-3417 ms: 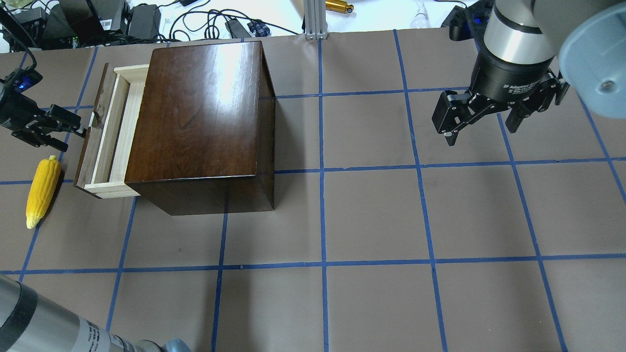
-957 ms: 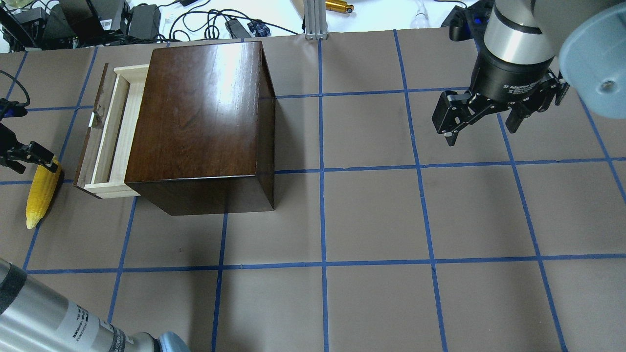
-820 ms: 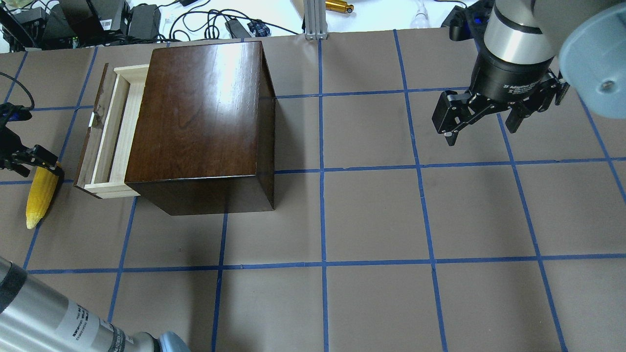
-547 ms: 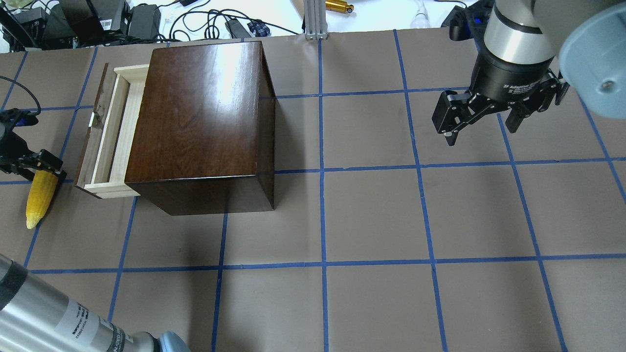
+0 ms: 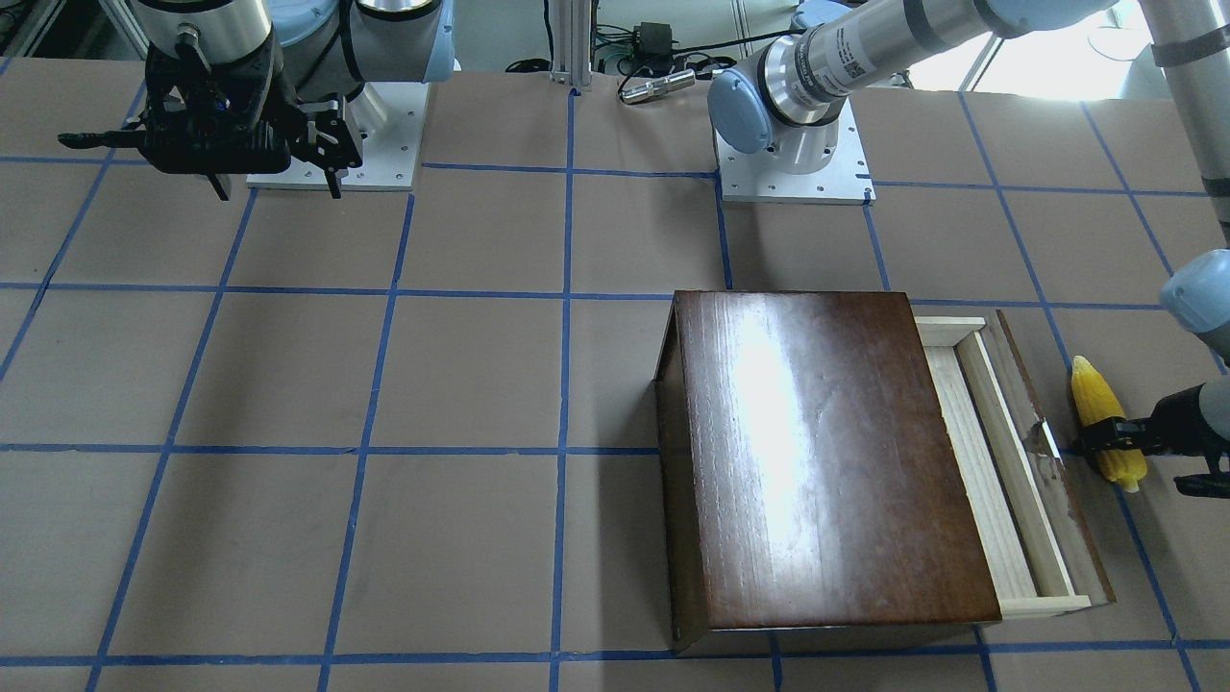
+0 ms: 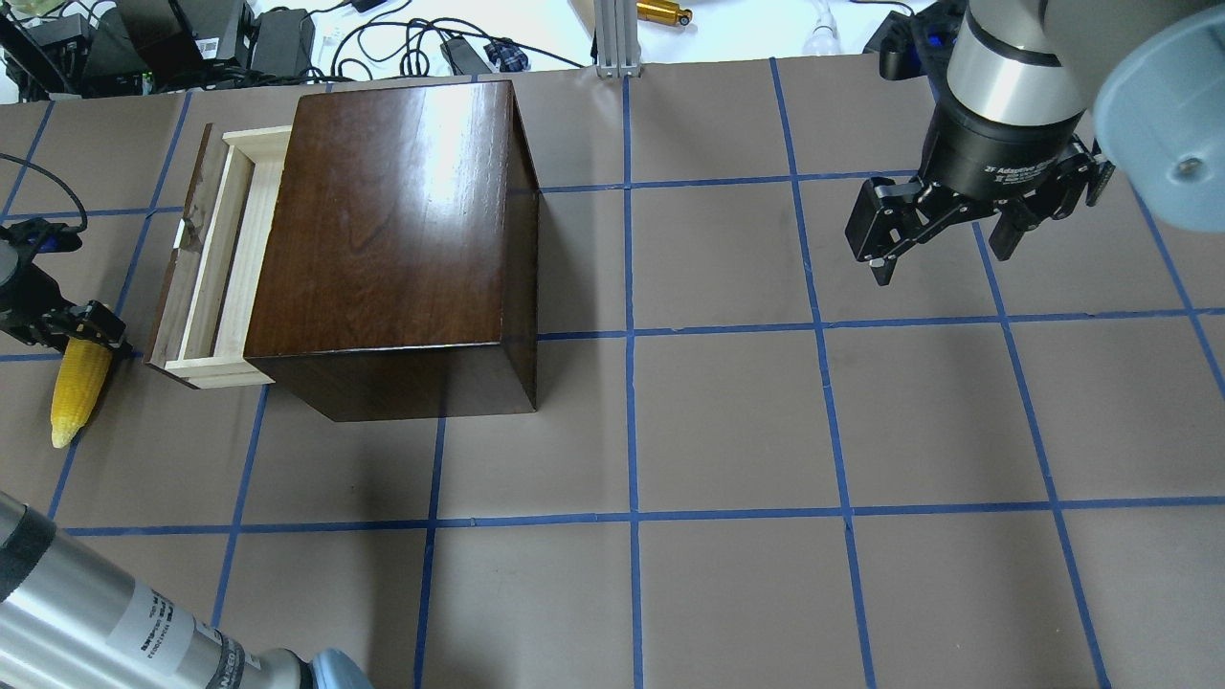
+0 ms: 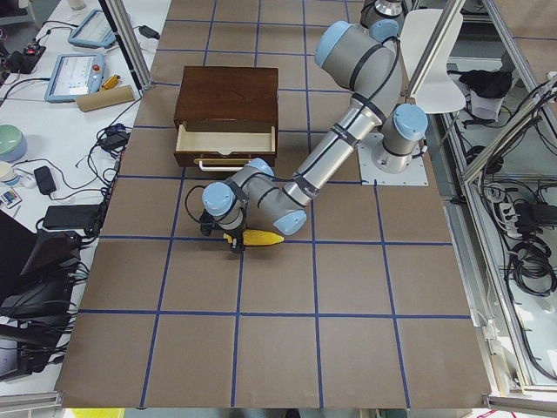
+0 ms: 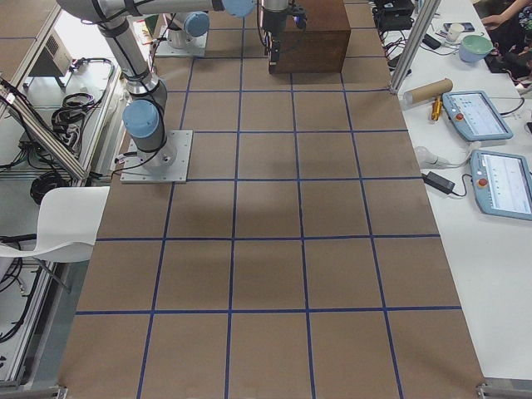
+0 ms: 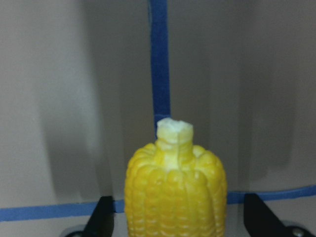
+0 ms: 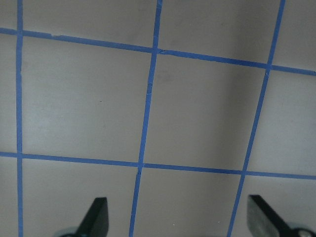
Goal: Open drawer and put corn inside
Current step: 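Lower the left gripper over the yellow corn cob and grasp it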
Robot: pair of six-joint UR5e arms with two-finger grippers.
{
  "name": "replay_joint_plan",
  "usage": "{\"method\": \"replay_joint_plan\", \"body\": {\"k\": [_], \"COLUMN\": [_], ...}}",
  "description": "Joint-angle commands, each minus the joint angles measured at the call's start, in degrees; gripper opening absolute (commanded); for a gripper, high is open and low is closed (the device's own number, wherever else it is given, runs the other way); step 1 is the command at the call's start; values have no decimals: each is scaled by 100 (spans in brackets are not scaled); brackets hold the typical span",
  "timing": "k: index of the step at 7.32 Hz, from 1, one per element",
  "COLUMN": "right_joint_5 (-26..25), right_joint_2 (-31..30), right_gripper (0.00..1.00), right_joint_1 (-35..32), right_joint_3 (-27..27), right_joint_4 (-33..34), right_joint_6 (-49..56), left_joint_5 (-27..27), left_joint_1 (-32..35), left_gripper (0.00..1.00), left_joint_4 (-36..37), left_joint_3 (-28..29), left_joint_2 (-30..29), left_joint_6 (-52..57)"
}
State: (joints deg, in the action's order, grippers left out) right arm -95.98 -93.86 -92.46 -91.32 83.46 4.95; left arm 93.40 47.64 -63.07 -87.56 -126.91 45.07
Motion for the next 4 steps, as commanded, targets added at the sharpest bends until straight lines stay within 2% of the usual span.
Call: {"method": "replay_joint_plan", "body": {"k": [1,4], "right_joint_5": [0,0], "right_joint_2": [8,0], "right_gripper": [100,100], "right_joint_1": [0,0], "right_joint_3": [0,0], "right_joint_4": [4,-5], "right_joint_6": [6,-3], "left_joint_5": [134,143], "left_joint_1": [0,0], "left_gripper": [1,0], "left_joint_4": [5,-82], "left_joint_3": [11,98], "left_joint_2": [8,279], "left_joint_6": [55,55]}}
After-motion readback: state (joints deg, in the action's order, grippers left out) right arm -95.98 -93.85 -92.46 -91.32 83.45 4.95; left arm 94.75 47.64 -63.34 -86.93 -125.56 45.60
